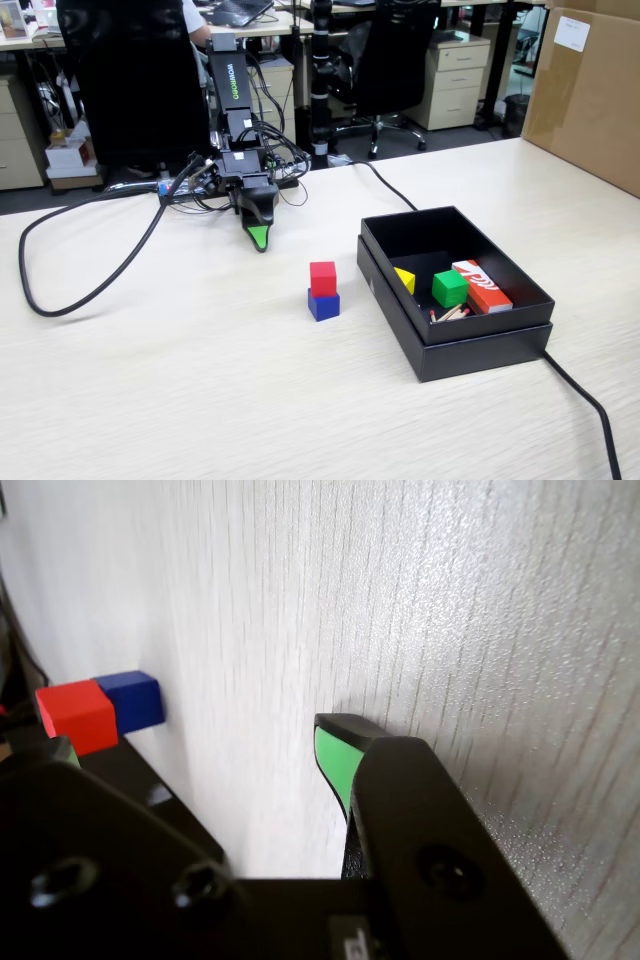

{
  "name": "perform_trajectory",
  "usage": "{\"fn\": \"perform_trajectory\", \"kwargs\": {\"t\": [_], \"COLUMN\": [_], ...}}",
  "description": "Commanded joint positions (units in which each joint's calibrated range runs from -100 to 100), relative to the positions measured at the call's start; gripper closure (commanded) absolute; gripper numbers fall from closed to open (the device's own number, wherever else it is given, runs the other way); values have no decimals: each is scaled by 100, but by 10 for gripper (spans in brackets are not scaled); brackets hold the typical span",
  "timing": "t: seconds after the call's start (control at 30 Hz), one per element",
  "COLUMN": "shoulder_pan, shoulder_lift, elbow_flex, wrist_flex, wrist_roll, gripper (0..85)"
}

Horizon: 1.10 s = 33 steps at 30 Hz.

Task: Put the red cube on top of the blue cube

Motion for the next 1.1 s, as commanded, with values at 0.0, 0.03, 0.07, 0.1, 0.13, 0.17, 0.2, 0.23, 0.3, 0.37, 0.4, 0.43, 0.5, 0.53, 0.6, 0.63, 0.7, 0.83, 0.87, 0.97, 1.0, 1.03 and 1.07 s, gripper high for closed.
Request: {"fn": "perform_trajectory", "kwargs": {"t": [0.0, 0.03, 0.07, 0.1, 0.13, 0.17, 0.2, 0.23, 0.3, 0.37, 0.4, 0.43, 0.5, 0.53, 0.6, 0.63, 0.7, 0.83, 0.87, 0.97, 1.0, 1.03, 1.07], "shoulder_pan": [78, 78, 78, 83, 83, 88, 88, 88, 93, 93, 93, 93, 93, 93, 93, 93, 93, 93, 93, 93, 93, 93, 93], "shoulder_lift": [-1, -1, -1, -1, -1, -1, -1, -1, -1, 10, 10, 10, -1, 10, 10, 10, 10, 10, 10, 10, 10, -1, -1], "elbow_flex": [-193, -193, -193, -193, -193, -193, -203, -193, -193, -193, -193, -193, -193, -193, -193, -193, -193, -193, -193, -193, -193, -193, -193], "wrist_flex": [-67, -67, -67, -67, -67, -67, -67, -67, -67, -67, -67, -67, -67, -67, -67, -67, -67, -67, -67, -67, -67, -67, -67], "wrist_roll": [34, 39, 39, 39, 39, 39, 39, 34, 34, 34, 34, 34, 34, 34, 34, 34, 34, 34, 34, 34, 34, 34, 34], "gripper": [379, 379, 378, 379, 380, 380, 379, 378, 371, 368, 368, 368, 368, 368, 368, 368, 368, 368, 368, 368, 368, 368, 368]}}
